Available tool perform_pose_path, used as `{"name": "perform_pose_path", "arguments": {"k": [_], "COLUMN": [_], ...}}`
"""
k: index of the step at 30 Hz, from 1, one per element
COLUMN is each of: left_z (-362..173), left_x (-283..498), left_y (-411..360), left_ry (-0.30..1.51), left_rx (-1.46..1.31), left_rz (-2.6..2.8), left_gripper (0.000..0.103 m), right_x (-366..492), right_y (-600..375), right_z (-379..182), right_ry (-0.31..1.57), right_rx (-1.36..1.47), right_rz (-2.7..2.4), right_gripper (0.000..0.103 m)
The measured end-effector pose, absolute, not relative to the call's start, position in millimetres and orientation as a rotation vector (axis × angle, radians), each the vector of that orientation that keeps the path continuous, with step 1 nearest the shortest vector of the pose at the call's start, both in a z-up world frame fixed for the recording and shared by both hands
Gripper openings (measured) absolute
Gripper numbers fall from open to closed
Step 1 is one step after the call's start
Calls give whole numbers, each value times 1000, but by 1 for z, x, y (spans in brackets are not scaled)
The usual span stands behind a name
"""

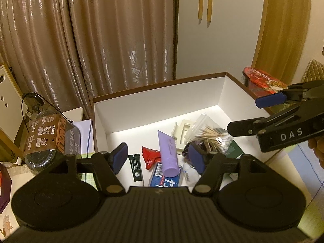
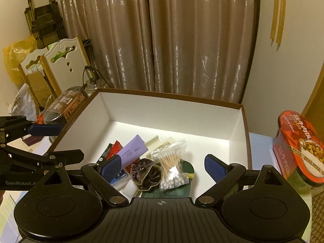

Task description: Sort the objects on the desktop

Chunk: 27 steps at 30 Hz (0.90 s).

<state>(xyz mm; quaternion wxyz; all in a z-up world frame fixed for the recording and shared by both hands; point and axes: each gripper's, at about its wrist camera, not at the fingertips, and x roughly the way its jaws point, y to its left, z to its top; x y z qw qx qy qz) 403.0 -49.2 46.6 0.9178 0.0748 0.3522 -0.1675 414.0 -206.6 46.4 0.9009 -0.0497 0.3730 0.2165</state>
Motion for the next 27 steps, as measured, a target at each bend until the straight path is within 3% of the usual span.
{"name": "perform_pose_path", "arguments": {"k": [12, 27], "left_z": [67, 85], "left_x": [370, 326], "left_y": [-52, -42], "left_ry": [697, 689], "left_rx": [125, 80], "left_rz": [-355, -296], "left_gripper": [97, 102], "right_x": [379, 330], "right_y": [-222, -235], "right_z": [61, 85], "right_ry": [765, 770], "right_rx": [-89, -82], "right_rz": [428, 395], "right_gripper": [92, 92]}}
